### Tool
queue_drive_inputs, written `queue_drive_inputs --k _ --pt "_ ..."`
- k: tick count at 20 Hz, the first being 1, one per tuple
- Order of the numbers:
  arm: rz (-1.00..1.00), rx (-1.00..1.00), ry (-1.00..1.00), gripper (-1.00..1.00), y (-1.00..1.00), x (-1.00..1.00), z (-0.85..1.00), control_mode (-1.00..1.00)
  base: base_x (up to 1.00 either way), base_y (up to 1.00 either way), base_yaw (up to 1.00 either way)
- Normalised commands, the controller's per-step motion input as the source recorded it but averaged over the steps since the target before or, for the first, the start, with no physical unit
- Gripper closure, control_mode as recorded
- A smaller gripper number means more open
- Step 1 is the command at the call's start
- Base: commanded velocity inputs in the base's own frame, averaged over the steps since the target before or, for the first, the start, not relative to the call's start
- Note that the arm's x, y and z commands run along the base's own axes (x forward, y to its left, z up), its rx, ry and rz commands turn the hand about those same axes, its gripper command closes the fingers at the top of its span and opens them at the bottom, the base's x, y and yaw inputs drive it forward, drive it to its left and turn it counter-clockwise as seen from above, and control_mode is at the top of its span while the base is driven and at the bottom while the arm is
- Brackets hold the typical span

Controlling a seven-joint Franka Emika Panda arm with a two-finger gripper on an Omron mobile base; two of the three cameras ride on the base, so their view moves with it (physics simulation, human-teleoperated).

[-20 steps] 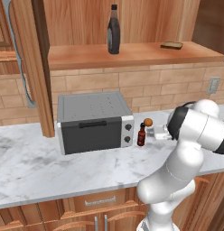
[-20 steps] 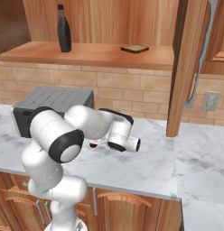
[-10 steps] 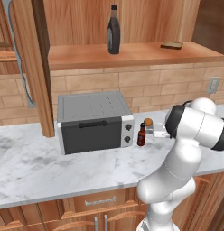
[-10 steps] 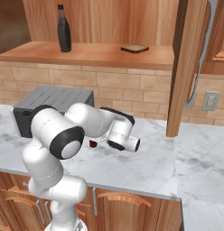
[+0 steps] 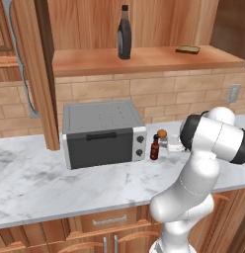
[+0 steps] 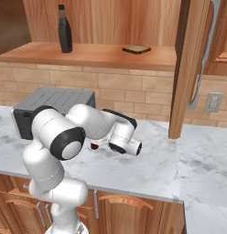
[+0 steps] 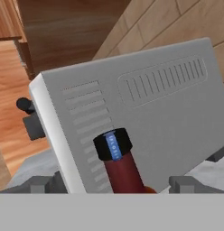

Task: Pick the syrup bottle and condiment bottle from the counter and place them in the cabinet.

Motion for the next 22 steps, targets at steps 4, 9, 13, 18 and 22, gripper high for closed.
queue_drive_inputs --k 4,9,13,18,22 --pt "0.0 -0.02 0.0 -1.0 0.02 0.01 0.0 -1.0 0.0 0.0 0.0" --pt "0.0 0.0 0.0 -1.0 0.16 0.09 0.0 -1.0 0.0 0.0 0.0" --pt "0.0 0.0 0.0 -1.0 0.17 0.12 -0.05 -1.0 0.0 0.0 0.0" --pt "0.0 -0.01 0.0 -1.0 0.01 0.12 -0.1 -1.0 0.0 0.0 0.0" --pt "-0.01 -0.01 0.0 -1.0 0.0 0.1 -0.05 -1.0 0.0 0.0 0.0"
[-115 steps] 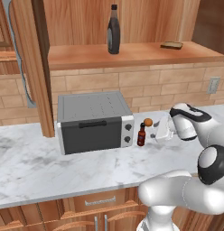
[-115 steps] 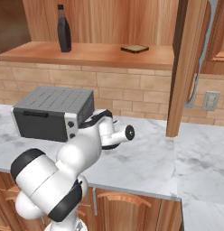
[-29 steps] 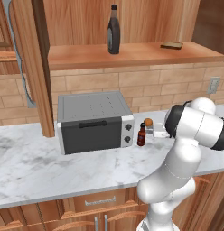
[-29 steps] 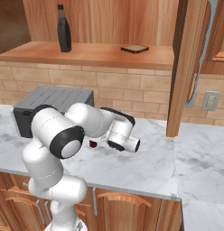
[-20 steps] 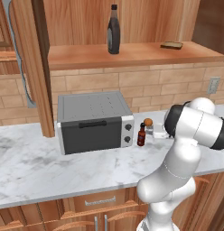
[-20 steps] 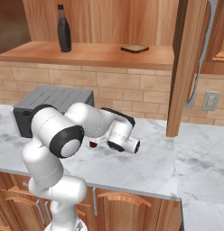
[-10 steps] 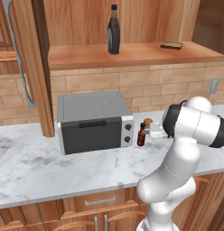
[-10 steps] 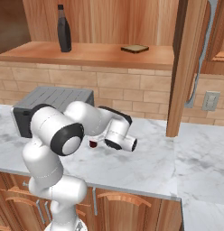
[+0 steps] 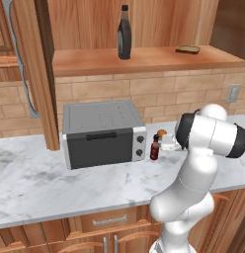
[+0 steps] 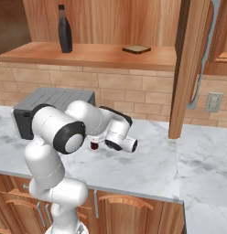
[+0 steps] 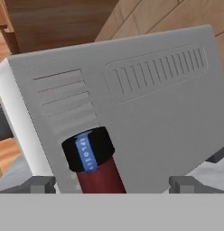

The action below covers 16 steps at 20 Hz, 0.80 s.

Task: Pick the syrup bottle and condiment bottle from the counter and place them in the cabinet.

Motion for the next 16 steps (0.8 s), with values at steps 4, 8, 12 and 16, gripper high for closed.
queue_drive_inputs --k 4,8,12,16 --pt "0.0 0.0 0.0 -1.0 0.01 0.09 -0.01 -1.0 0.0 0.0 0.0" --pt "-0.01 0.0 0.0 1.0 0.05 0.03 0.0 -1.0 0.0 0.0 0.0" --pt "0.0 0.0 0.0 1.0 0.02 0.0 0.0 -1.0 0.0 0.0 0.0" --pt "0.0 0.0 -0.02 1.0 0.0 -0.1 0.19 -1.0 0.0 0.0 0.0"
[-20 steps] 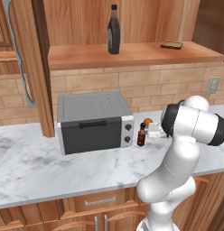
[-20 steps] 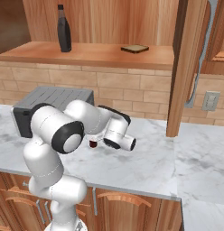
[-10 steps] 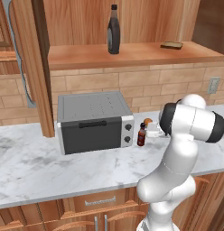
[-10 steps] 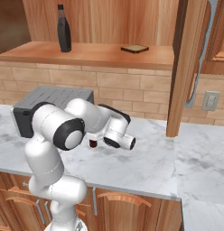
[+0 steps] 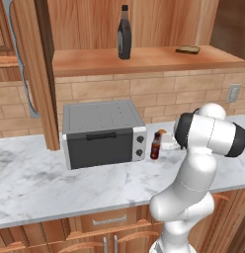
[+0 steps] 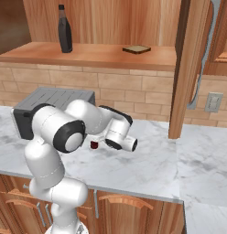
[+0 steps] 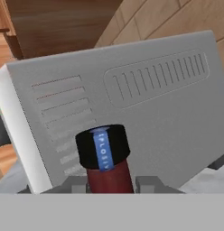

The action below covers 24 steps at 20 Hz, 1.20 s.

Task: Pick the syrup bottle and condiment bottle from the counter and place them in the cabinet.

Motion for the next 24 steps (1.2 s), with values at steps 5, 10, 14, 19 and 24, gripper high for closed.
queue_drive_inputs --k 5,10,14,19,24 --pt "0.01 0.03 -0.03 1.0 0.03 -0.51 0.66 -1.0 0.0 0.0 0.0" --pt "0.02 0.07 -0.02 1.0 0.06 -0.72 0.78 -1.0 0.0 0.0 0.0" --pt "0.0 0.0 0.0 1.0 0.17 -0.77 0.73 -1.0 0.0 0.0 0.0" --pt "0.0 0.0 -0.02 1.0 0.31 -0.74 0.69 -1.0 0.0 0.0 0.0" --pt "-0.07 0.0 -0.08 1.0 0.14 -0.63 0.79 -1.0 0.0 0.0 0.0"
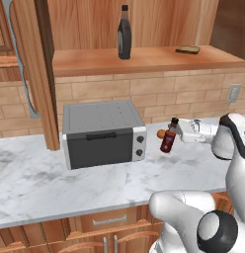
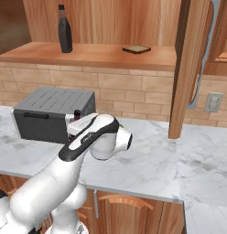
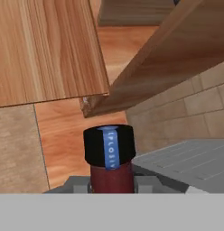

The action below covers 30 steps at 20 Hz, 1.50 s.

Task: Pick the syrup bottle and condiment bottle from the counter and place them in the cabinet.

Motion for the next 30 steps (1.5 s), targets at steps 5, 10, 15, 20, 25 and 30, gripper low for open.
queue_drive_inputs --k 5,10,15,20,25,30 --pt "-0.17 0.0 -0.11 1.0 0.0 -0.55 0.88 -1.0 0.0 0.0 0.0" --pt "-0.19 0.0 -0.11 1.0 0.0 -0.48 0.91 -1.0 0.0 0.0 0.0" --pt "-0.21 -0.01 -0.06 1.0 -0.01 -0.37 0.9 -1.0 0.0 0.0 0.0" --pt "-0.22 -0.03 0.0 1.0 -0.11 -0.19 0.86 -1.0 0.0 0.0 0.0" --pt "-0.23 -0.08 0.03 1.0 -0.2 0.01 0.76 -1.0 0.0 0.0 0.0" --pt "-0.24 -0.15 0.11 1.0 -0.16 0.22 0.55 -1.0 0.0 0.0 0.0"
